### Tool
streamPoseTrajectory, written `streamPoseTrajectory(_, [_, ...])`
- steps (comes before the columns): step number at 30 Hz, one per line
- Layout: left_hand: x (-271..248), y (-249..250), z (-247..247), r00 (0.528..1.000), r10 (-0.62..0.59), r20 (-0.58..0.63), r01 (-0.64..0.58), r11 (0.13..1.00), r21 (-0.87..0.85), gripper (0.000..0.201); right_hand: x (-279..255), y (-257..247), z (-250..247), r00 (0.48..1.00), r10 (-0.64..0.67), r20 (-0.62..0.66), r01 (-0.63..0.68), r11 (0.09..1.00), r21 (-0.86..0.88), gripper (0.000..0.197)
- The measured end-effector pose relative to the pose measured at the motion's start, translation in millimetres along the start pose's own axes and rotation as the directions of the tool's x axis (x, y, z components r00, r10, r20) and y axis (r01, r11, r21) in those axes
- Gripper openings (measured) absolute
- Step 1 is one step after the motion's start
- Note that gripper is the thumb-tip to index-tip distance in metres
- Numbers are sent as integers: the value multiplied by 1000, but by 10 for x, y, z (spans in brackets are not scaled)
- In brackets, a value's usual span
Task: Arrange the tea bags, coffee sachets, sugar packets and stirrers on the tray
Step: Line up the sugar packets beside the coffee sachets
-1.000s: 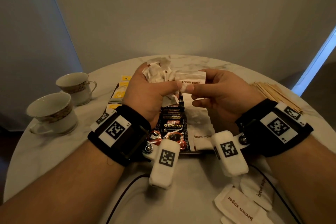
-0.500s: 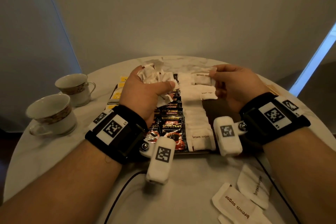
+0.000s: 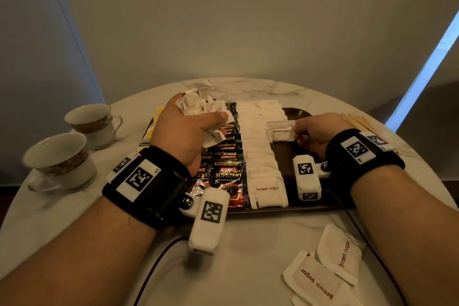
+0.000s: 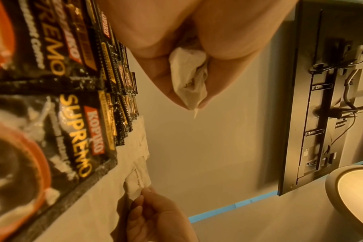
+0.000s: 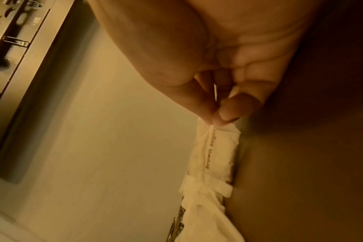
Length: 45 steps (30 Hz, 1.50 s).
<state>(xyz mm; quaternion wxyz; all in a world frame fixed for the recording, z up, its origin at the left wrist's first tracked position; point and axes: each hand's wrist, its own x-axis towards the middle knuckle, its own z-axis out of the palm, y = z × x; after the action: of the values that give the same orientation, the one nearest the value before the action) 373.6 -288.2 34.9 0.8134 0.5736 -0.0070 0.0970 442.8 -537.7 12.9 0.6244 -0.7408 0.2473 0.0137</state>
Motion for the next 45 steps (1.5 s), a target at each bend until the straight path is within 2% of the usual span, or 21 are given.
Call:
streamPoseTrajectory(3, [-10, -1, 6, 1000, -3, -11, 3, 1000, -1, 59, -43, -13, 16, 1000, 11, 22, -11, 1000, 7, 8])
streamPoseTrajectory(7, [-17, 12, 8, 1000, -15, 8, 15, 1000, -19, 53, -126, -58, 16, 999, 40, 34, -41, 998, 52, 14])
streamPoseTrajectory(10, [-10, 19, 5, 1000, -18, 8, 18, 999, -31, 60, -182, -92, 27, 999, -46, 10, 44, 990, 133, 23])
streamPoseTrajectory(12, [-5, 19, 5, 1000, -24, 9, 25, 999, -40, 67, -246, -108, 68, 992, -112, 55, 101, 979, 177, 20])
streamPoseTrajectory(14, [-3, 7, 3, 999, -38, 21, 39, 998, -40, 69, -307, -105, 110, 984, -106, 145, 78, 980, 185, 17])
streamPoseTrajectory(17, [-18, -11, 10, 995, -64, 77, 65, 998, -15, 53, -349, -90, 122, 976, -84, 200, 49, 984, 172, 17])
streamPoseTrajectory(19, [-35, -20, 22, 990, -78, 119, 79, 997, 0, 43, -397, -122, 112, 967, -165, 195, 130, 974, 183, 17])
streamPoseTrajectory(21, [-63, -28, 41, 984, -87, 155, 86, 996, 11, 44, -499, -174, 117, 922, -268, 278, 222, 957, 187, 21])
streamPoseTrajectory(25, [-136, -50, 87, 965, -95, 245, 96, 995, 8, 52, -783, -219, 196, 758, -363, 542, 362, 925, 115, 31])
streamPoseTrajectory(27, [-153, -45, 96, 957, -113, 269, 113, 993, 14, 53, -839, -184, 245, 707, -419, 569, 424, 896, 134, 34])
streamPoseTrajectory(29, [-156, -32, 97, 953, -114, 282, 121, 993, -7, 52, -838, -149, 272, 706, -454, 543, 415, 887, 202, 32])
streamPoseTrajectory(32, [-142, -4, 90, 962, -123, 244, 139, 989, -49, 46, -847, -118, 301, 748, -447, 491, 341, 893, 294, 9])
streamPoseTrajectory(34, [-135, 12, 82, 972, -114, 204, 125, 991, -41, 42, -866, -105, 324, 767, -432, 474, 289, 893, 346, 7])
streamPoseTrajectory(36, [-127, 12, 74, 975, -96, 199, 103, 994, -26, 40, -892, -90, 341, 755, -431, 495, 277, 893, 354, 7])
streamPoseTrajectory(40, [-116, 40, 62, 981, -61, 183, 63, 998, -6, 27, -926, -71, 335, 708, -443, 550, 335, 897, 290, 9])
streamPoseTrajectory(45, [-121, 45, 51, 987, 8, 160, -11, 1000, 15, 33, -905, -73, 280, 686, -408, 602, 394, 904, 164, 16])
